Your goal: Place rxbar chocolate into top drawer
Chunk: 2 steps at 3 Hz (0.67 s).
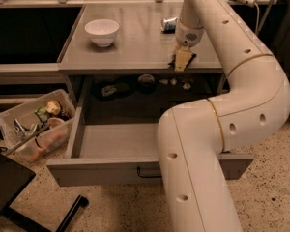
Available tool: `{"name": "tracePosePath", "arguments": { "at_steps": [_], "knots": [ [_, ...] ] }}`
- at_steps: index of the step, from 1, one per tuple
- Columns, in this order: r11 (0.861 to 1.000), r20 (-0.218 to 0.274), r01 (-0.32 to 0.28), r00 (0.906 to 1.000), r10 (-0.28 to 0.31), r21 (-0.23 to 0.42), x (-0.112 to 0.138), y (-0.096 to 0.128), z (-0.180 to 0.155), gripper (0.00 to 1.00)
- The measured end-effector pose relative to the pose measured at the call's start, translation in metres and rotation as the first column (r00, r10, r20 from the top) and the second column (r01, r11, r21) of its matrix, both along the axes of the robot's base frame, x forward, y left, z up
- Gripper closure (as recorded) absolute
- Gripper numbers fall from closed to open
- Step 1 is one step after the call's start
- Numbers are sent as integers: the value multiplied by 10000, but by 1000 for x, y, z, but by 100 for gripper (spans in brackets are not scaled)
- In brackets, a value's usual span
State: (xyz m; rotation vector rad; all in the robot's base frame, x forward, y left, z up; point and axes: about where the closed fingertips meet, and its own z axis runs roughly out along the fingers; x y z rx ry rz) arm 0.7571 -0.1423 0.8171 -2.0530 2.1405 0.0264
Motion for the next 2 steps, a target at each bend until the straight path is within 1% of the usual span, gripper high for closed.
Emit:
{"name": "tracePosePath", "arguments": {
  "at_steps": [2],
  "knots": [
    [10000, 1, 0, 10000, 0, 0, 0, 0, 0, 100]
  ]
}}
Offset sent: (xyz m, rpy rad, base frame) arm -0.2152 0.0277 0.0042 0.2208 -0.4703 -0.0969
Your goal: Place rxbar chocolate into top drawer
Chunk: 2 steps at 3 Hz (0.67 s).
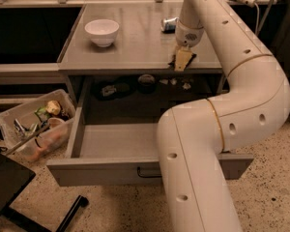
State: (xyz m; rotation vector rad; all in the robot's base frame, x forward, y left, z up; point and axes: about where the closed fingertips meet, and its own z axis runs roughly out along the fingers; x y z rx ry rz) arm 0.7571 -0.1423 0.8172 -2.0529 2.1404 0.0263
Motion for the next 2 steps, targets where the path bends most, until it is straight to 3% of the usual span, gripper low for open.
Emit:
{"name": "tracePosePath", "arguments": {
  "at_steps": [2],
  "knots": [
    [10000, 1, 0, 10000, 0, 0, 0, 0, 0, 100]
  ]
}}
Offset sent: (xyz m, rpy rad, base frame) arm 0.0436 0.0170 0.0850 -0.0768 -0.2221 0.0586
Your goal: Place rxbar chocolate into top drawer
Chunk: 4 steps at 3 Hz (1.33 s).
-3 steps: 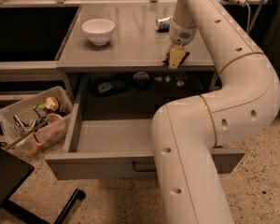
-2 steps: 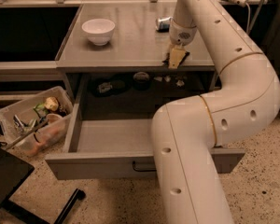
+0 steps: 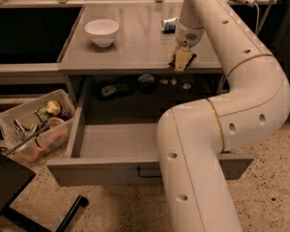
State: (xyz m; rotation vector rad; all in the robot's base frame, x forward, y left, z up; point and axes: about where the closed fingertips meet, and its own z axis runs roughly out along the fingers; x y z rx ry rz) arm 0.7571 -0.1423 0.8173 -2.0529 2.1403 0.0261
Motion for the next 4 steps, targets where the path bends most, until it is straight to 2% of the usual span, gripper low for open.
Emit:
{"name": "tracePosePath", "arguments": {
  "at_steps": [4],
  "knots": [
    [10000, 3, 0, 10000, 0, 0, 0, 0, 0, 100]
  ]
}}
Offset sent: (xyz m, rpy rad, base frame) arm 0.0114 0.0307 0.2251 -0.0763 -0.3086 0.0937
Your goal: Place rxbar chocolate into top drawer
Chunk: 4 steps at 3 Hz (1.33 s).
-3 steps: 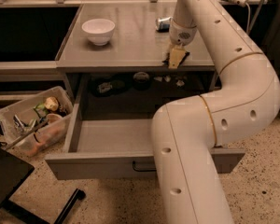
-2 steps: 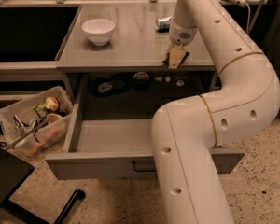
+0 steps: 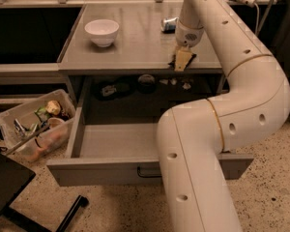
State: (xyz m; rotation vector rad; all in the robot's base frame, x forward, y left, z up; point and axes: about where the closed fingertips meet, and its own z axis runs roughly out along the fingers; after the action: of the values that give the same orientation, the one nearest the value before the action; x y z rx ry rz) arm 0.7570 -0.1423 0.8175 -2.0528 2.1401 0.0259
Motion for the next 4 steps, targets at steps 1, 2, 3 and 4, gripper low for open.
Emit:
{"name": "tracePosePath", "arguments": {
  "at_steps": [1, 2, 3, 4],
  "knots": [
    [10000, 0, 0, 10000, 0, 0, -4, 0, 9, 81],
    [10000, 2, 0, 10000, 0, 0, 0, 0, 0, 58],
    [10000, 2, 0, 10000, 0, 0, 0, 0, 0, 35],
    [10000, 3, 0, 10000, 0, 0, 0, 0, 0, 11]
  ]
}}
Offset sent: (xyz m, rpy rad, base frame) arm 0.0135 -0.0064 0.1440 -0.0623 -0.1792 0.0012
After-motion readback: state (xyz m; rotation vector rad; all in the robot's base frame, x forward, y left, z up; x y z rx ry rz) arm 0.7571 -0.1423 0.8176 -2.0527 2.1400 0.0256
